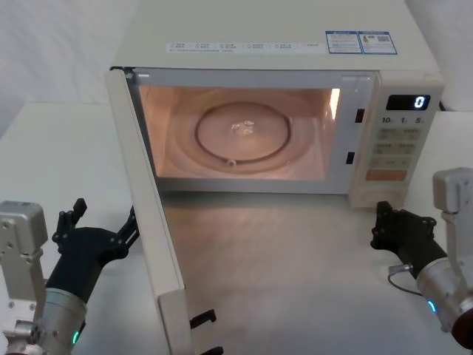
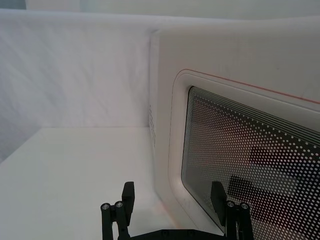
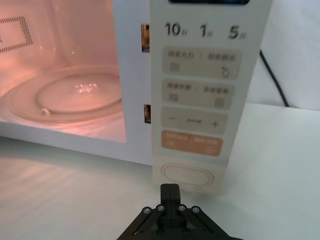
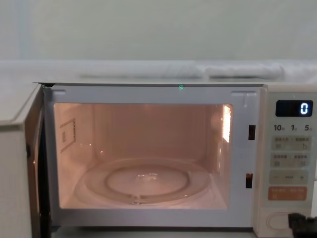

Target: Press the button to open the microwave door with one hand; close the microwave door with the other hand.

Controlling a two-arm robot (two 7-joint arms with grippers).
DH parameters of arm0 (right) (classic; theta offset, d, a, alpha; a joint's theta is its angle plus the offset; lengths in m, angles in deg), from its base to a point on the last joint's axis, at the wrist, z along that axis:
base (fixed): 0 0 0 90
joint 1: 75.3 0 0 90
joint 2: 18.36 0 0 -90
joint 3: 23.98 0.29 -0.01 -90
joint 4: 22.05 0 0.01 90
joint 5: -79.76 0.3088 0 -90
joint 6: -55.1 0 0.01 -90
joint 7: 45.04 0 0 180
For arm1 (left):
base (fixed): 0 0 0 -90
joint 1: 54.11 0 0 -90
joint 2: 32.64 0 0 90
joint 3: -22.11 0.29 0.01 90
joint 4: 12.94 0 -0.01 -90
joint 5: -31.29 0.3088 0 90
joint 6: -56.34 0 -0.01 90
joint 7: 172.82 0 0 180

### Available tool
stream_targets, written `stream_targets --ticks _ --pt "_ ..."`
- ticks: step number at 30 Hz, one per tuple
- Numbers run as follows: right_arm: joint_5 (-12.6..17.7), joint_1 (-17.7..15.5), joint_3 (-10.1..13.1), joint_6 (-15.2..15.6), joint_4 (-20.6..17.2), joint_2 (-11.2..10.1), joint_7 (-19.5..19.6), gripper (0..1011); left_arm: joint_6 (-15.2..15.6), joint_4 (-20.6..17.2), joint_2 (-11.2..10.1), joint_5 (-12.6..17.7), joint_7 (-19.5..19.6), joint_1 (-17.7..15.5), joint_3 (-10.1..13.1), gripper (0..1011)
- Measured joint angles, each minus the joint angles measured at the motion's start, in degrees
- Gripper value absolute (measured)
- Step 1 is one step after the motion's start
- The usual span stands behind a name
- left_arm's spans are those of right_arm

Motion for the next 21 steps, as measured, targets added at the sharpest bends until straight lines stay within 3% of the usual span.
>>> stream_targets --ticks 10,21 --pt "1.4 -0.4 2.6 -0.9 -2.1 -1.2 -0.1 0 0.0 0.0 0.0 0.0 0.0 0.0 0.0 1001" --pt "7.9 2.5 6.8 -0.6 -1.4 -4.6 -4.7 0 0.0 0.0 0.0 0.0 0.0 0.0 0.0 1001"
